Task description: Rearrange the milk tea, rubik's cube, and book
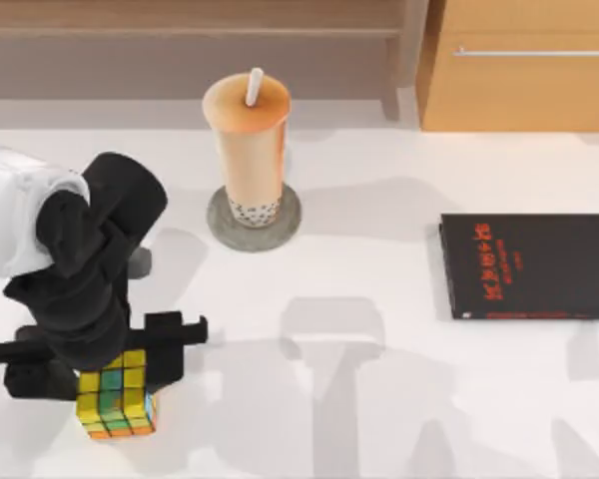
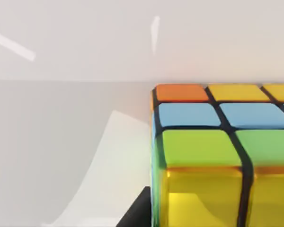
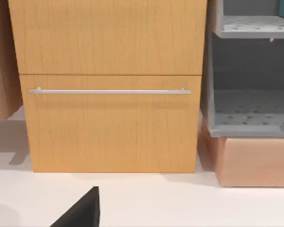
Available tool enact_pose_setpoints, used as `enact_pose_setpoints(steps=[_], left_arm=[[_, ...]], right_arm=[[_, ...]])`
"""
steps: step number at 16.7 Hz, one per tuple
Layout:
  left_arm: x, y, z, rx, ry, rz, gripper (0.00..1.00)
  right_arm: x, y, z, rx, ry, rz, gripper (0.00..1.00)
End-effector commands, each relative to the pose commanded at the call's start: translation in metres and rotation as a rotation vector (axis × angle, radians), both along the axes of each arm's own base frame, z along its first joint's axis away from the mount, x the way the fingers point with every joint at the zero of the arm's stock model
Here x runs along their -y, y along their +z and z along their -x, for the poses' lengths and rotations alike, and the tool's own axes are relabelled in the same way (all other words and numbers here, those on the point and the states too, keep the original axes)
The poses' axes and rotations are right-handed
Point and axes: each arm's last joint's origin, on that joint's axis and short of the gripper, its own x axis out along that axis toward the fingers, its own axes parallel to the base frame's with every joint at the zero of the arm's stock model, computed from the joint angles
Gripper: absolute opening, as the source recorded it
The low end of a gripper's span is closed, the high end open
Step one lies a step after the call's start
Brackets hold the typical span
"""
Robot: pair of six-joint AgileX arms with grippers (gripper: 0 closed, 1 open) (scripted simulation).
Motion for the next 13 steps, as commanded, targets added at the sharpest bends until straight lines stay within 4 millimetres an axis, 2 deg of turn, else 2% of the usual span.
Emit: enact_pose_setpoints(steps=[5, 10, 13], left_arm=[[0.000, 0.027, 0.000, -0.003, 0.000, -0.001, 0.00], [0.000, 0.027, 0.000, -0.003, -0.001, -0.002, 0.00], [0.000, 0.035, -0.013, 0.079, -0.011, 0.029, 0.00]], right_arm=[[0.000, 0.000, 0.000, 0.000, 0.000, 0.000, 1.00], [0.000, 0.000, 0.000, 0.000, 0.000, 0.000, 1.00], [0.000, 0.000, 0.000, 0.000, 0.000, 0.000, 1.00]])
